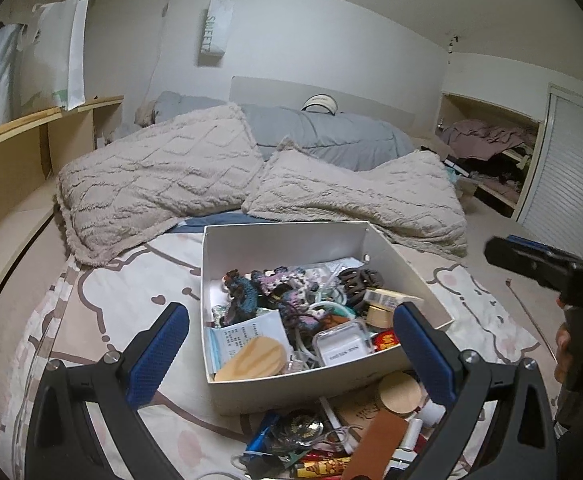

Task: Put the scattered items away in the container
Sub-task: 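Withdraw both open tools from the box back toward the scattered items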

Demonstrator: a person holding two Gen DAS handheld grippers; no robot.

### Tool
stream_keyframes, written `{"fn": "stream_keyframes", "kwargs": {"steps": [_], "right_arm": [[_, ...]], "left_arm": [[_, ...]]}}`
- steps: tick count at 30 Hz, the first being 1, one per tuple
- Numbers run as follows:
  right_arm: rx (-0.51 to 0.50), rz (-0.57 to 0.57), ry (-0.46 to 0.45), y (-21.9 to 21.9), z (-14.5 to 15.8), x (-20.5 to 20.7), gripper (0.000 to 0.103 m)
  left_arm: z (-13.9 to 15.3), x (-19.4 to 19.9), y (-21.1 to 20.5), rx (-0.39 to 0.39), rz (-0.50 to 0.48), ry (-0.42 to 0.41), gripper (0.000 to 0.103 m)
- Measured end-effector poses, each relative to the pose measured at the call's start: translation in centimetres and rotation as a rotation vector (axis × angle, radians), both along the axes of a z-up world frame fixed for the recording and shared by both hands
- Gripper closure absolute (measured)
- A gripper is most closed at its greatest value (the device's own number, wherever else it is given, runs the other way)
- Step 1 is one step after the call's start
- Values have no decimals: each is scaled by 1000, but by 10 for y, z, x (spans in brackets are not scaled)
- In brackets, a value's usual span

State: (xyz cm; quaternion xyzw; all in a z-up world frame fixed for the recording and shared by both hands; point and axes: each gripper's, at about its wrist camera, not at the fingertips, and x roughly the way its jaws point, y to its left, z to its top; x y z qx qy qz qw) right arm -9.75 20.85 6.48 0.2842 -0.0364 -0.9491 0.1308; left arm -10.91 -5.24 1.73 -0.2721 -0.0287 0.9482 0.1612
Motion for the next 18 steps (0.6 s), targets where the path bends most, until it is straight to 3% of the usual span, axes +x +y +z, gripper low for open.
{"fn": "stream_keyframes", "kwargs": {"steps": [9,18], "right_arm": [[63,-58,77,26,-13,39,0],[50,-87,104,49,-28,62,0]], "left_arm": [[1,13,2,28,0,2,0],[4,28,-5,48,20,29,0]]}}
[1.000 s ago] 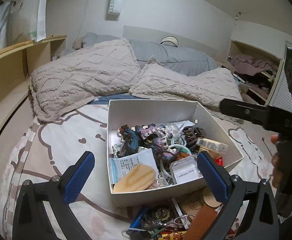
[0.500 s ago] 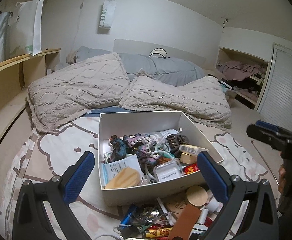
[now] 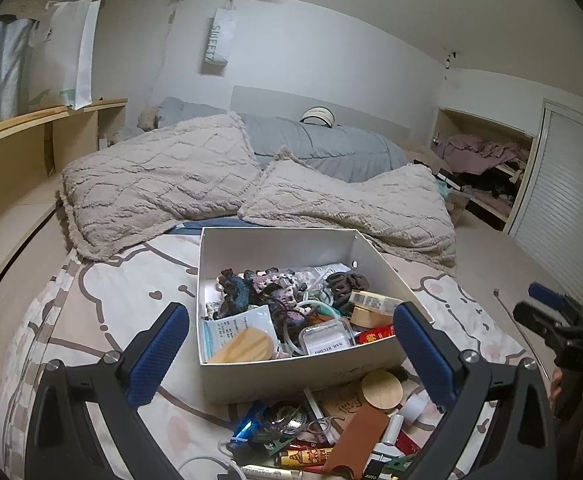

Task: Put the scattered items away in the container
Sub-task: 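Withdraw both open tools from the box back toward the scattered items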

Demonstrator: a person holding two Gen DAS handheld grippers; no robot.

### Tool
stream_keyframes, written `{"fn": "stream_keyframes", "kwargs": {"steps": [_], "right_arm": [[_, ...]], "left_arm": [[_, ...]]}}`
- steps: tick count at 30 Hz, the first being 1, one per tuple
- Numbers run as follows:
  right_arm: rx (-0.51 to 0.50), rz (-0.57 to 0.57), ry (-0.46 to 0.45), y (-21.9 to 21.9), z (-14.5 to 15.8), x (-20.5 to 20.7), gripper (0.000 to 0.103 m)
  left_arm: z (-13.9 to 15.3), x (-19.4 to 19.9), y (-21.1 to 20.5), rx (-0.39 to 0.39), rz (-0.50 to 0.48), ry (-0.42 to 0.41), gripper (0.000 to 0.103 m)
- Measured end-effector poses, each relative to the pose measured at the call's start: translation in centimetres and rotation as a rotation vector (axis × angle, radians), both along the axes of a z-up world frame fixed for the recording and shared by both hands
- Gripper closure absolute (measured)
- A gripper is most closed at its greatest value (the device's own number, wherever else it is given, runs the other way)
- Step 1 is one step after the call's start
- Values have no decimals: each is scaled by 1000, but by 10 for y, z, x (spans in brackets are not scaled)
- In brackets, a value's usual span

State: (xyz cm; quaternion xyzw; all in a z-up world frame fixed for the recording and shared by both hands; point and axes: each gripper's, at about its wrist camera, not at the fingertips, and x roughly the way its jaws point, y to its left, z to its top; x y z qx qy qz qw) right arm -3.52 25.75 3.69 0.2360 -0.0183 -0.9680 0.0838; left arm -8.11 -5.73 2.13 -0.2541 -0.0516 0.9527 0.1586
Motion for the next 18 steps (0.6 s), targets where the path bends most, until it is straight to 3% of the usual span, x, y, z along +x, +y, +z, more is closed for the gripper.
{"fn": "stream_keyframes", "kwargs": {"steps": [18], "right_arm": [[-71,-30,37,37,-18,25,0]], "left_arm": [[-13,10,9,-60,27,-5,0]]}}
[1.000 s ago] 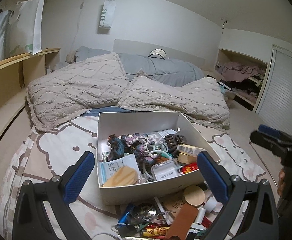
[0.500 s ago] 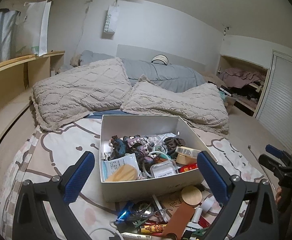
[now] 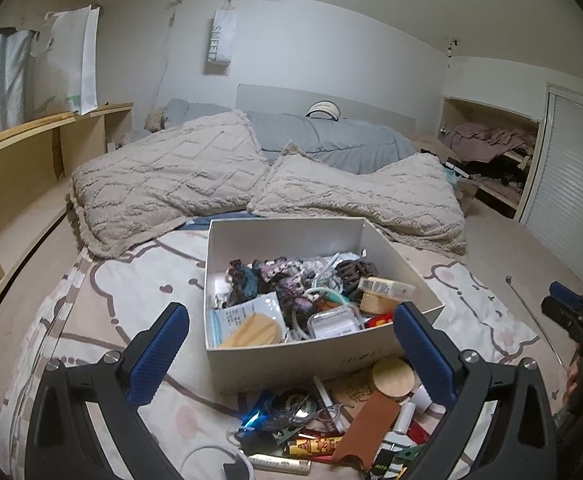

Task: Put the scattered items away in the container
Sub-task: 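Withdraw both open tools from the box back toward the scattered items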

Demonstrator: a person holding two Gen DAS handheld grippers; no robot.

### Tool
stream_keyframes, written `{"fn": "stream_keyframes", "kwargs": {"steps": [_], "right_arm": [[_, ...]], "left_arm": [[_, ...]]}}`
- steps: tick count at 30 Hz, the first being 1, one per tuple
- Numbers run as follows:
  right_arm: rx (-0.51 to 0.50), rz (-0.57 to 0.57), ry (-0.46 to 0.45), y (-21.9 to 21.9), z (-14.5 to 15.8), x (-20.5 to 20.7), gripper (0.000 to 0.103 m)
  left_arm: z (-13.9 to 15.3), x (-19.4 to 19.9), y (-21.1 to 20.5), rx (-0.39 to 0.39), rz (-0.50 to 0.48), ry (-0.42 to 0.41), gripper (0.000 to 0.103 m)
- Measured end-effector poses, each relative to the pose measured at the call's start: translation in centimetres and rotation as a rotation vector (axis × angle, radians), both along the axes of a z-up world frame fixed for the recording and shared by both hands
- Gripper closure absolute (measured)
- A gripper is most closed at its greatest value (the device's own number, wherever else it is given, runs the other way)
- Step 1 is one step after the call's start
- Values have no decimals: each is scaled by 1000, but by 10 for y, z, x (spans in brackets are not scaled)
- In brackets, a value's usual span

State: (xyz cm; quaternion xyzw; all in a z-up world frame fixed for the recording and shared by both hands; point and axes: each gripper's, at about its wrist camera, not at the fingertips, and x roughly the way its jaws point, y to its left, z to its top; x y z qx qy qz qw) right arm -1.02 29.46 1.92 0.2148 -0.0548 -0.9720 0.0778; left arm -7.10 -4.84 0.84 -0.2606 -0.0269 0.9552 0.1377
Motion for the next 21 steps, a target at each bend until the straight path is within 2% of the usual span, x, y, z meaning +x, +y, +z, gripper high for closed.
{"fn": "stream_keyframes", "kwargs": {"steps": [21], "right_arm": [[-27,-24,-162,20,-49,-19,0]], "left_arm": [[-69,6,-33,-1,132,-167,0]]}}
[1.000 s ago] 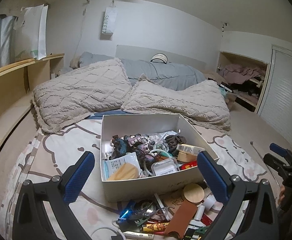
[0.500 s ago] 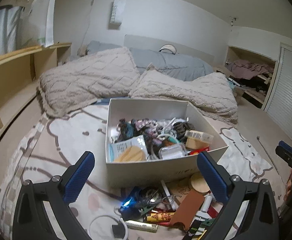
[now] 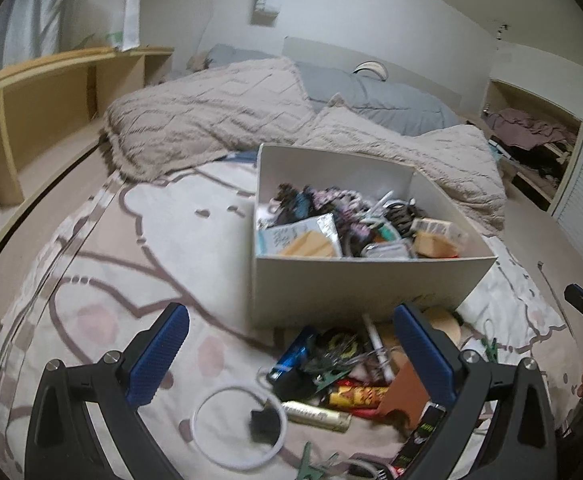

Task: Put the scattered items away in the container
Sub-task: 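Withdraw both open tools from the box back toward the scattered items, then move the left tool toward the white ring while the right tool approaches the green clothespin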

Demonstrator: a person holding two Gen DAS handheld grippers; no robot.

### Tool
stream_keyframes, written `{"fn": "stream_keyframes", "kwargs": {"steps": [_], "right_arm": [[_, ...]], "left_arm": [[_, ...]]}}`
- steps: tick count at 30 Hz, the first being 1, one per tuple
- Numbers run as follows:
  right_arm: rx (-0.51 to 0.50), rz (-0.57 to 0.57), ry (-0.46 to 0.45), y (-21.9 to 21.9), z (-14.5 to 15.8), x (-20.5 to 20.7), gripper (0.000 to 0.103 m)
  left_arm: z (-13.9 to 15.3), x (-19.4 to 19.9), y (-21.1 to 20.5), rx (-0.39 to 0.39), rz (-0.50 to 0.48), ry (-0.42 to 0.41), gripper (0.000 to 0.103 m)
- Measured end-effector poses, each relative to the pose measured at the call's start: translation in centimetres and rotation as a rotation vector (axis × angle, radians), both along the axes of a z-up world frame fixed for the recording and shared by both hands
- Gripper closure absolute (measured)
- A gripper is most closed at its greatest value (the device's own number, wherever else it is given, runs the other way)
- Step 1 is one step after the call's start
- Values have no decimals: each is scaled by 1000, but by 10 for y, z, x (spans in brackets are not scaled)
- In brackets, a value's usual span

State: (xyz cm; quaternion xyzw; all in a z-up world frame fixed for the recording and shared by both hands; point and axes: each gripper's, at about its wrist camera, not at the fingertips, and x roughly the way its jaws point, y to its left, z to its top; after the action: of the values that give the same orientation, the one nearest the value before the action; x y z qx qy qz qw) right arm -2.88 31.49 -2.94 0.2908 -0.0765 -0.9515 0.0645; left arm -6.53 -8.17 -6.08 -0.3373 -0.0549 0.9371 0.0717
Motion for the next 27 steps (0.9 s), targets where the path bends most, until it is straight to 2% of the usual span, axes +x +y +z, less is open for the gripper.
{"fn": "stream_keyframes", "kwargs": {"steps": [6,10,16,21,27], "right_arm": [[8,-5,-55,1,-14,-7,0],[27,-8,-97,1,-26,-12,0],[121,-10,-184,-4,-48,-21,0],[153,20,-256,-9,-69,-25,0],[226,35,-333,-17,-92,-31,0]], "left_arm": [[-21,5,-14,3,45,-75,0],[-35,6,-13,-21,53,-125,0],[-49,4,-11,-46,60,-174,0],[-60,-2,-11,-63,67,-220,0],[-79,-10,-13,-101,97,-311,0]]}}
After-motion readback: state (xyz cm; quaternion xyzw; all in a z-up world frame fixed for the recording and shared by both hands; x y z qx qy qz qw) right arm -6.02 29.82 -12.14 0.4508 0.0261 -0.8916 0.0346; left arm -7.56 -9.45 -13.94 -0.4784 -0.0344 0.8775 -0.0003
